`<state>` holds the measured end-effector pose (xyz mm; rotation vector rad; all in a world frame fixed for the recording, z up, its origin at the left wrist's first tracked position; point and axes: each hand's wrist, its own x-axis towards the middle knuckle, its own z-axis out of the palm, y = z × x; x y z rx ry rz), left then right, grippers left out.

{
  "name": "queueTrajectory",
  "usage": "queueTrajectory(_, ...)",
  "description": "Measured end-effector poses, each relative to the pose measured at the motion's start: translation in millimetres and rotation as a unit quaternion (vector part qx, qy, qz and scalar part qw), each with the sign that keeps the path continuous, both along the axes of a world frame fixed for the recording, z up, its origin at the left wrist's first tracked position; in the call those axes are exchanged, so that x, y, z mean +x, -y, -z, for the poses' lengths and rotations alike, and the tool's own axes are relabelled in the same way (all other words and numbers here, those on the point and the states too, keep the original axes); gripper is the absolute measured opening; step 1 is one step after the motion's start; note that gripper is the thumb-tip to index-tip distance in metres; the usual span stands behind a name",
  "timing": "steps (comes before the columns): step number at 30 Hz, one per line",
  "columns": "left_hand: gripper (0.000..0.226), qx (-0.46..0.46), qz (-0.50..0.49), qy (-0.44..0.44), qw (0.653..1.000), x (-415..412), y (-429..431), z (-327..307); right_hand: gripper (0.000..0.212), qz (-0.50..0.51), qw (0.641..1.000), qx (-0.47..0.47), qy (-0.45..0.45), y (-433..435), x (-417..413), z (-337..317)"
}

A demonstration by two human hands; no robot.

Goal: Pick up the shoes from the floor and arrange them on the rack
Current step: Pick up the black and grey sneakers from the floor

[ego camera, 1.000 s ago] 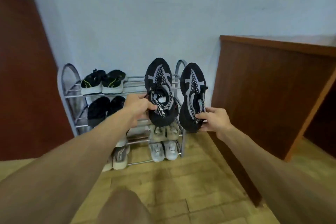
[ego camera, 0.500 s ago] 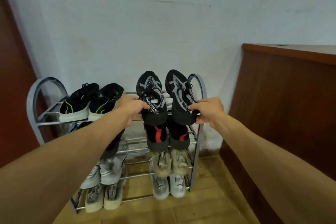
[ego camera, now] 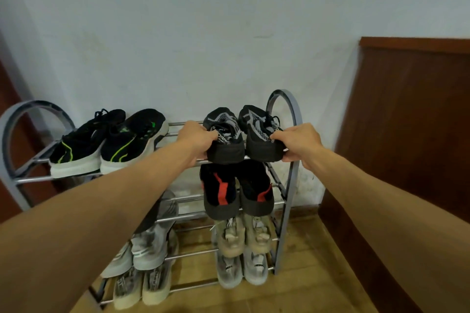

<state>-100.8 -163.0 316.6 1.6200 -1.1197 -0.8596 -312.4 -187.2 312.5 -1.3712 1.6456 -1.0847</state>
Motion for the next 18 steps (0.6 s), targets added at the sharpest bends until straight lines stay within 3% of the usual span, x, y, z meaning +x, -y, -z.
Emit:
queueTrajectory(6,0.005,-0.002,-0.011,0.020,1.000,2,-9,0,0.027,-0.060,0.996,0.056,0.026,-9,6,-8)
queueTrajectory(10,0.017,-0.009,-0.005,0.112,0.994,4,-12,3,0.020,-0.083,0.993,0.082,0.006,-15,7,-13)
queueTrajectory(14,0.029,0.011,0.036,0.073,0.997,9,-19,3,0.042,-0.136,0.981,0.130,-0.047,-24,12,-14)
queueTrajectory(18,0.027,-0.040,-0.007,0.053,0.998,20,-47,-13,0.038,-0.117,0.985,0.062,-0.107,-49,10,-13)
